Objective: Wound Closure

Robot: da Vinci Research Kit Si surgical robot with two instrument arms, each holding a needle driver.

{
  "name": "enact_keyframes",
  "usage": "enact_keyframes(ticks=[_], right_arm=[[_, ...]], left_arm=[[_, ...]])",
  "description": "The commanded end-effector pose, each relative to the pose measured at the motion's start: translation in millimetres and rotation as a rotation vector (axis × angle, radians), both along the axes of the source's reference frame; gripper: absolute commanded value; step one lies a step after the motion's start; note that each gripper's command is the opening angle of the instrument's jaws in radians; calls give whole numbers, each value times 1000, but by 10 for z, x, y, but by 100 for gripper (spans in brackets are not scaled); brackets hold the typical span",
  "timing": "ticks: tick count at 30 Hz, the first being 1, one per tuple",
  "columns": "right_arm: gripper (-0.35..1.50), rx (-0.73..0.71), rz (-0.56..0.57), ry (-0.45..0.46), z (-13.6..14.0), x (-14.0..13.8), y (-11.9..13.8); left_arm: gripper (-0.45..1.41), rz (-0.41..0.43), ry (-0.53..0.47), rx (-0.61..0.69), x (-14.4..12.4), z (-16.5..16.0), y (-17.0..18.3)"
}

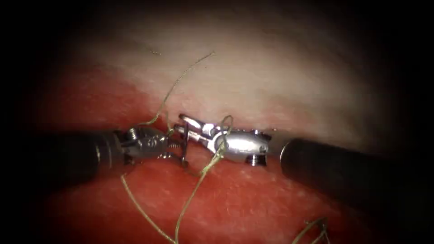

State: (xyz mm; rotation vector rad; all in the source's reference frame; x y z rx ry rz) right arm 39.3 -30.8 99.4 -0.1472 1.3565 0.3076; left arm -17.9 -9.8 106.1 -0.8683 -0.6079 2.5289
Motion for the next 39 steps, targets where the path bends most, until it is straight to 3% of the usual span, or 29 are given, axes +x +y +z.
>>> enact_keyframes(ticks=[1, 24, 39], right_arm=[[-35, 16, -1, 2, 8, 8, -3], [-35, 301, -45, 44, 14, 12, -12], [-35, 438, -74, 12, 23, 12, -20]], left_arm=[[12, 2, -1, 0, -5, 7, -1], [10, 4, 0, 1, -5, 6, 0], [8, 5, -1, 2, -4, 6, 0]])
